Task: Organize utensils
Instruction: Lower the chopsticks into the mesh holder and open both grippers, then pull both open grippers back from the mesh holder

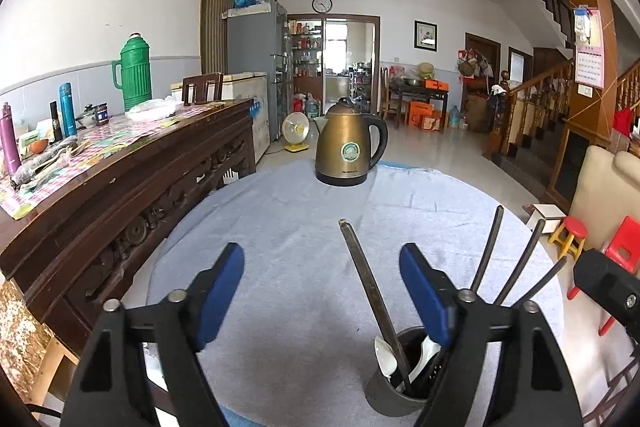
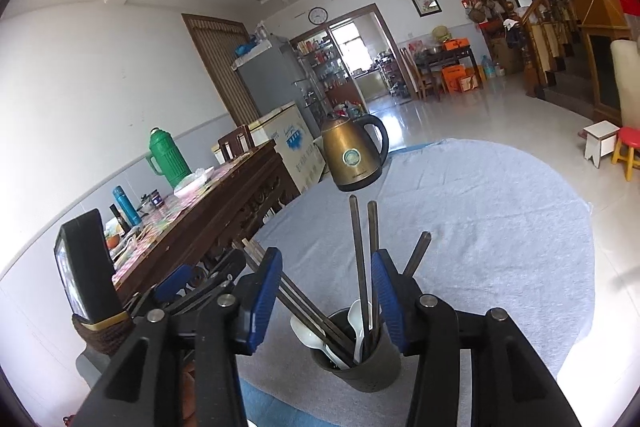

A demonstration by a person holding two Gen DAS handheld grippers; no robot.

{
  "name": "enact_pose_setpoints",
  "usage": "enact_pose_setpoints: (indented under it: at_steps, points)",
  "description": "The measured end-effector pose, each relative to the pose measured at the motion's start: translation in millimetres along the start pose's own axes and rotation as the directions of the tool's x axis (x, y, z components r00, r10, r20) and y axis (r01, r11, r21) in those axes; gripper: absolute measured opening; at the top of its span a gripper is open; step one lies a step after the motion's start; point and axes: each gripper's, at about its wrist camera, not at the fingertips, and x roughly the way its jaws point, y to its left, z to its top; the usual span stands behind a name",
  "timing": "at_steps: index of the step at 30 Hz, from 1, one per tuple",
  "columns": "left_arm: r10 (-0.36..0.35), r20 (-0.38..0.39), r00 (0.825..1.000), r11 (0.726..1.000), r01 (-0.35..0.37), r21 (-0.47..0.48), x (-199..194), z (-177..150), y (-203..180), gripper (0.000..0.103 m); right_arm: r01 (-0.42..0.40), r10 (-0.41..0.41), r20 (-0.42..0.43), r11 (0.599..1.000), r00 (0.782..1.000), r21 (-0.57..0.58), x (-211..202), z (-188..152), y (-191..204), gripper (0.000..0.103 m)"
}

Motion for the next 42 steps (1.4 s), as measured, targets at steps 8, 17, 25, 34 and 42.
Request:
enact_pose_setpoints:
  at_steps: [8,17,25,34,42]
  points:
    - [0.044,-0.022,0.999,0.998,-0.042,0.055,-14,1,-4,0.092,0.031,-0.031,-0.018,1.0,0.999,-0.001,-6,0,3,0.058]
    - [0.066,-0.02,0.998,0.996,-0.065,0.056,-37,4,3,0.096,0.089,-0.09,-0.029,0.996,0.996,-0.018,-20,-2,6,0.063]
    - [0.093,-0.014,0.996,0.994,-0.092,0.062,-62,7,9,0.099,0.14,-0.142,-0.046,0.989,0.989,-0.041,-34,-7,12,0.068]
    - [0.143,-0.006,0.99,0.984,-0.142,0.112,-96,9,16,0.099,0.191,-0.194,-0.043,0.979,0.98,-0.066,-59,-19,16,0.069]
    - [0.137,0.018,0.99,0.981,-0.138,0.139,-129,16,29,0.099,0.219,-0.221,-0.01,0.971,0.975,-0.099,-89,-25,31,0.074]
